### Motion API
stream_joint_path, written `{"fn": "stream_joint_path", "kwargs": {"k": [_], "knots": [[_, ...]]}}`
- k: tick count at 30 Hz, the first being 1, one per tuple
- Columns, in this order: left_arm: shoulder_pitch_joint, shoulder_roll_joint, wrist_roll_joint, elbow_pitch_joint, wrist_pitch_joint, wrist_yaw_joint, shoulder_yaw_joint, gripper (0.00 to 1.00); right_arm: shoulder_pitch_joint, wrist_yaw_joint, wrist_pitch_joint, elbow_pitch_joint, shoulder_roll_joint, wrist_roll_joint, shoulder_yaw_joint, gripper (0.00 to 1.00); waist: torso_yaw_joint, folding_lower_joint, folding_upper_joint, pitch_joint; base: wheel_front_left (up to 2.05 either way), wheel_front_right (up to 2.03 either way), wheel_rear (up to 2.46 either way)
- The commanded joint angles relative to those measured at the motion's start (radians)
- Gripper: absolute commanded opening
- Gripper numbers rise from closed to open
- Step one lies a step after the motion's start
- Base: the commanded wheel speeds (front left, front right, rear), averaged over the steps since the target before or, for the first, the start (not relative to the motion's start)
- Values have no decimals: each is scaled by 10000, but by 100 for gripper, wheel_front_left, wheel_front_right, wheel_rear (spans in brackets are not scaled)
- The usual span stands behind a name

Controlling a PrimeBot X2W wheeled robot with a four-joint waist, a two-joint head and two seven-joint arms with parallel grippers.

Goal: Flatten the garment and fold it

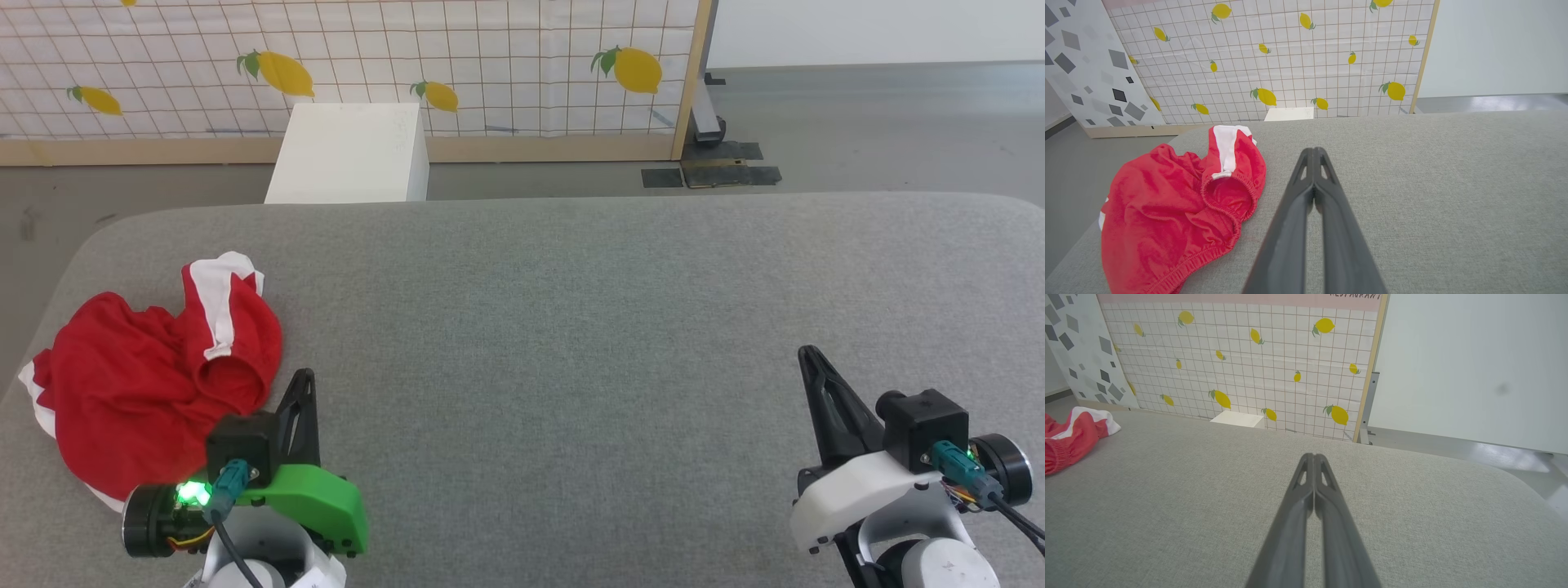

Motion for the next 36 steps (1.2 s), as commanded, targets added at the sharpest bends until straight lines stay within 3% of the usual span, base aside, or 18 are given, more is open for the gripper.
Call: {"fn": "stream_joint_path", "kwargs": {"k": [1, 19, 20, 36], "knots": [[132, -34, 129, -24, 14, 66, 32, 0, 147, -17, -1, -51, 15, -64, 12, 0, 0, 0, 0, 0, 0, 0, 0], [132, -34, 129, -24, 14, 66, 32, 0, 147, -17, -1, -51, 15, -64, 12, 0, 0, 0, 0, 0, 0, 0, 0], [-1, 2, -12, -1, -3, 1, -8, 100, -1, 0, -5, 9, 0, 9, -3, 100, 0, 0, 0, 1, 0, 0, 0], [14, -2, -1284, 71, -279, -123, -47, 100, 145, -2, -281, 210, 0, 1233, -140, 100, 0, 0, 0, 13, 0, 0, 0]]}}
